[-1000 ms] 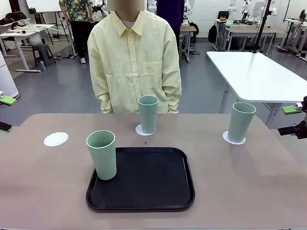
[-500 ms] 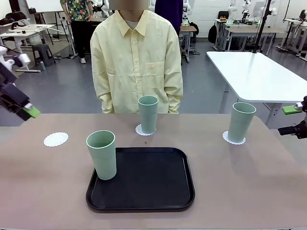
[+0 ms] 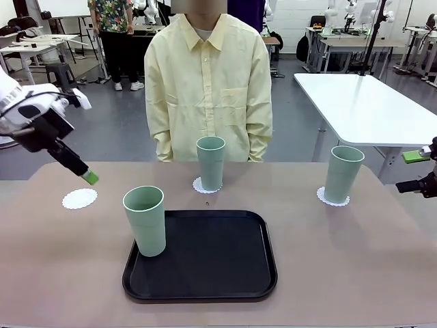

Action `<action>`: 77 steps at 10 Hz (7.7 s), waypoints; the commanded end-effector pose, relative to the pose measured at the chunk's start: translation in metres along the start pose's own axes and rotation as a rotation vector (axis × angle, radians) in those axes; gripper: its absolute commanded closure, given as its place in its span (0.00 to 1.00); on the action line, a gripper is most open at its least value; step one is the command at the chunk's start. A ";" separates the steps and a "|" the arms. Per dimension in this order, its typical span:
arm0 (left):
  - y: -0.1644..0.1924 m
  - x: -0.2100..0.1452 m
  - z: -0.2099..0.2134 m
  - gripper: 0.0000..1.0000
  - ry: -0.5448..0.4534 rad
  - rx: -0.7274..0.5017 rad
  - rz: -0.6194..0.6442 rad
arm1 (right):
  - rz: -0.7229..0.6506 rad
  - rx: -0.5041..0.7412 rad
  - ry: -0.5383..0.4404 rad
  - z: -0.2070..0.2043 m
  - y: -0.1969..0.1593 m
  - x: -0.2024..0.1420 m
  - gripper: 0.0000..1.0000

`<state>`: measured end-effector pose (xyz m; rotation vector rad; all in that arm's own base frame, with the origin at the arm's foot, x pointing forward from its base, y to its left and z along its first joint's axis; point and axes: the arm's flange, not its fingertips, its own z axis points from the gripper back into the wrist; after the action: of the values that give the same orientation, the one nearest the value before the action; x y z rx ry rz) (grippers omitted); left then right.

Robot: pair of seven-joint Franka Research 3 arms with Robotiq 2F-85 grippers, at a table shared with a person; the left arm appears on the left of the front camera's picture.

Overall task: Place coasters on the table and set cups on them.
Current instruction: Take one Reusable plastic cup from the Flat Tray and place it on a coaster set by the human.

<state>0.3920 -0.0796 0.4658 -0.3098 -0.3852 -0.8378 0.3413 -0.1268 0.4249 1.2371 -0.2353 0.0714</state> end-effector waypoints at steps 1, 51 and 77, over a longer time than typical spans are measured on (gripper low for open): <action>-0.006 -0.002 0.011 0.00 0.071 -0.053 0.014 | 0.008 0.014 -0.006 0.001 0.002 -0.002 0.00; 0.024 -0.075 -0.205 0.00 -0.821 -0.573 -0.632 | 0.008 0.014 -0.006 0.001 0.002 -0.002 0.00; -0.004 -0.047 -0.217 0.35 -0.766 -0.606 -0.632 | 0.008 0.014 -0.006 0.001 0.002 -0.002 0.00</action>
<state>0.4142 -0.1420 0.2412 -1.1584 -0.9451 -1.4600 0.3410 -0.1270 0.4251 1.2382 -0.2357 0.0714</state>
